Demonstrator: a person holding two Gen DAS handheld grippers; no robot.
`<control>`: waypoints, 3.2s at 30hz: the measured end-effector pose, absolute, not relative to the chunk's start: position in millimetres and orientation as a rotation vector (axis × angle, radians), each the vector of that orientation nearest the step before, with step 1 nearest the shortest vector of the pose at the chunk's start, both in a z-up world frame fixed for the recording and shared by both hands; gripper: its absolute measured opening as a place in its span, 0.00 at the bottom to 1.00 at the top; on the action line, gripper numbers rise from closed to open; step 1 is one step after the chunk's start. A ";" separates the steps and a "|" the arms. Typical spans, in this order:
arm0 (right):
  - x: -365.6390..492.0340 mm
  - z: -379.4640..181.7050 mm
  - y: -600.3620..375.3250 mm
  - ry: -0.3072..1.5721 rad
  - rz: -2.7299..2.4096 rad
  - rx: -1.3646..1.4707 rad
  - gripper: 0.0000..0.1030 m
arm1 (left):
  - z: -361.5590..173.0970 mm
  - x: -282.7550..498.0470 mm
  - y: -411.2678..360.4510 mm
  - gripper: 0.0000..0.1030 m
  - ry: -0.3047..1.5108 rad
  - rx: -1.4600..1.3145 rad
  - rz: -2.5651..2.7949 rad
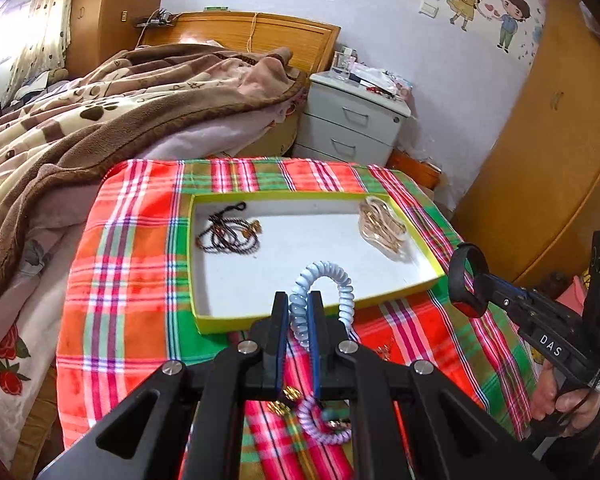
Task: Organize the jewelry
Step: 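Lower the hair tie and watch band into the box lid and open both grippers, then move both open grippers back toward the remaining jewelry on the cover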
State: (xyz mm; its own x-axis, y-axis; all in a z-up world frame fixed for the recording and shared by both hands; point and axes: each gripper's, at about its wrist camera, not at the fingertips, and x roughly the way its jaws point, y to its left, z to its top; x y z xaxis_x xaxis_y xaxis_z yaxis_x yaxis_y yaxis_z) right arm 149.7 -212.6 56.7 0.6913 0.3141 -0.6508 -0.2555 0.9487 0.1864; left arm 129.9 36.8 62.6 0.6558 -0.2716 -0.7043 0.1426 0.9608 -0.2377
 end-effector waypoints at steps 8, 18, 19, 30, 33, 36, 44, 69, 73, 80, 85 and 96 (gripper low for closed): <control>191.5 55.2 -188.1 0.767 0.329 0.058 0.10 | 53.3 156.9 53.5 0.09 0.845 -0.178 -0.201; 240.7 39.6 -162.7 0.833 0.327 0.040 0.10 | 36.3 187.3 65.5 0.09 0.886 -0.212 -0.174; 245.2 38.1 -160.6 0.840 0.331 0.042 0.10 | 34.9 189.7 66.2 0.09 0.889 -0.215 -0.173; 289.2 14.5 -134.8 0.923 0.323 -0.006 0.10 | 7.2 215.8 67.6 0.09 0.957 -0.233 -0.164; 295.4 8.9 -131.1 0.941 0.327 -0.012 0.10 | 1.8 220.0 70.3 0.09 0.973 -0.238 -0.152; 301.1 3.7 -128.8 0.960 0.329 -0.017 0.10 | -2.0 222.1 72.3 0.09 0.981 -0.242 -0.148; 307.8 -3.9 -119.0 0.992 0.344 -0.055 0.10 | -6.2 224.6 69.4 0.09 0.994 -0.225 -0.139; 312.3 -4.1 -114.4 0.985 0.338 -0.050 0.15 | -3.0 223.8 63.8 0.27 0.995 -0.213 -0.141; 308.7 1.6 -116.6 0.958 0.334 -0.037 0.18 | -1.1 221.3 61.1 0.33 0.993 -0.213 -0.140; 297.5 13.2 -123.9 0.917 0.345 0.007 0.27 | 8.2 210.5 59.3 0.41 0.971 -0.194 -0.120; 285.8 21.9 -123.4 0.894 0.352 0.006 0.28 | 19.5 200.0 60.0 0.41 0.936 -0.174 -0.092; 229.9 39.3 -140.0 0.826 0.382 0.029 0.28 | 35.8 165.8 61.4 0.41 0.881 -0.173 -0.115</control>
State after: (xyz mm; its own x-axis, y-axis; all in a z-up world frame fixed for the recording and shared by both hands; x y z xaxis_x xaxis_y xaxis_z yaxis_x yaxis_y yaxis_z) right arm 229.9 -140.0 39.3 0.6134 0.3427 -0.7115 -0.3202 0.9315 0.1726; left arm 165.8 61.4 35.8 0.6316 -0.1710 -0.7562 0.0289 0.9799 -0.1974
